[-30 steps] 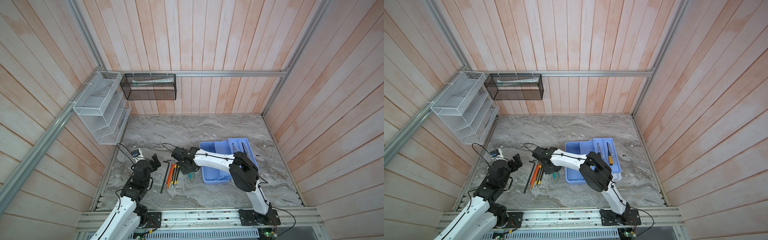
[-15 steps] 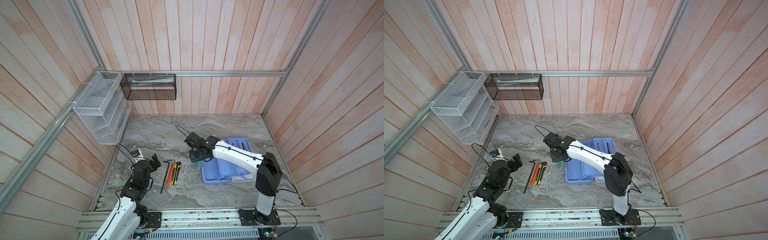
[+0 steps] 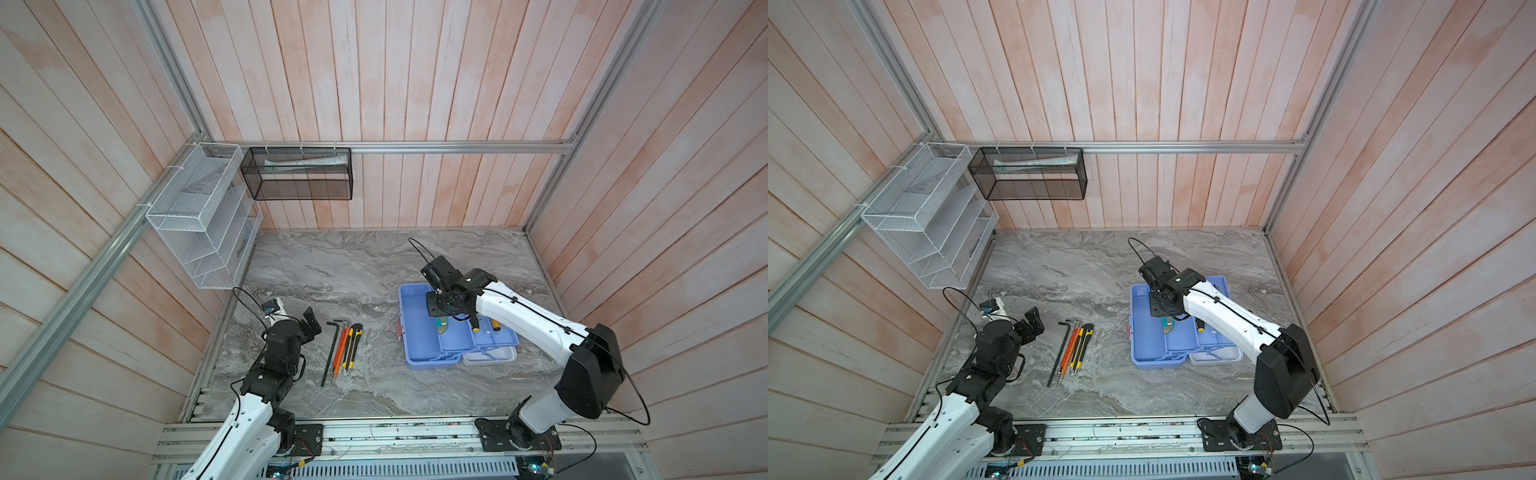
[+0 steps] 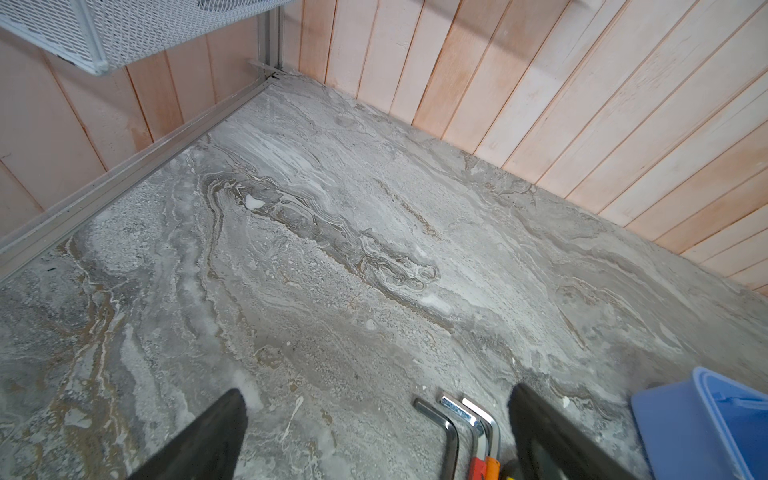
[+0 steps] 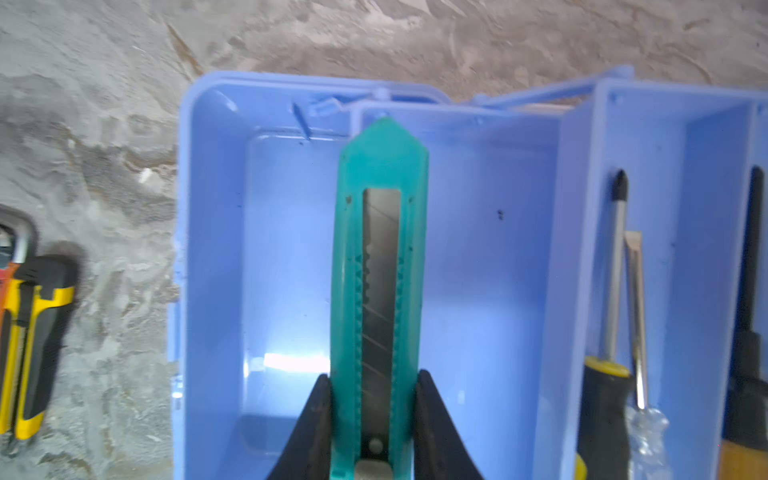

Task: Pack the tool kit
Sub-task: 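Lower the teal cutter into the tray and open the right gripper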

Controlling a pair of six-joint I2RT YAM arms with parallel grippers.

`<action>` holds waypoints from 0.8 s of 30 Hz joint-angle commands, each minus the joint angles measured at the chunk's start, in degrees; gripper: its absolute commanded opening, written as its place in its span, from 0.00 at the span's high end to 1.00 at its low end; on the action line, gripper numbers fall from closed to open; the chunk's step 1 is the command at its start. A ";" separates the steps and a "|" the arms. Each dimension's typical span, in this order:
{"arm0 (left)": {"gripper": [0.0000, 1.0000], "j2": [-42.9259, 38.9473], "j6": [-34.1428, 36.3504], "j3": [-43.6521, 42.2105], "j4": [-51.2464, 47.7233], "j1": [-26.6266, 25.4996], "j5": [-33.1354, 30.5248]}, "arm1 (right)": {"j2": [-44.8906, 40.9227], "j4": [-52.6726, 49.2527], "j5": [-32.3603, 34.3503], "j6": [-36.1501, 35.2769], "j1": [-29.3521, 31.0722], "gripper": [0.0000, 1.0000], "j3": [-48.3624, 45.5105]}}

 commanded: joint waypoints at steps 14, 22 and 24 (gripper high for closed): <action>0.00 -0.25 -0.34 -0.87 -0.25 0.20 0.01 | -0.15 5.41 0.23 0.11 -2.18 0.85 -7.05; 0.00 -0.25 -0.34 -0.85 -0.32 0.25 0.01 | 0.05 3.60 1.17 -0.40 -2.24 0.67 -4.71; 0.00 -0.18 -0.36 -0.86 -0.25 0.26 0.01 | 0.24 2.69 1.31 -0.59 -2.22 0.66 -3.54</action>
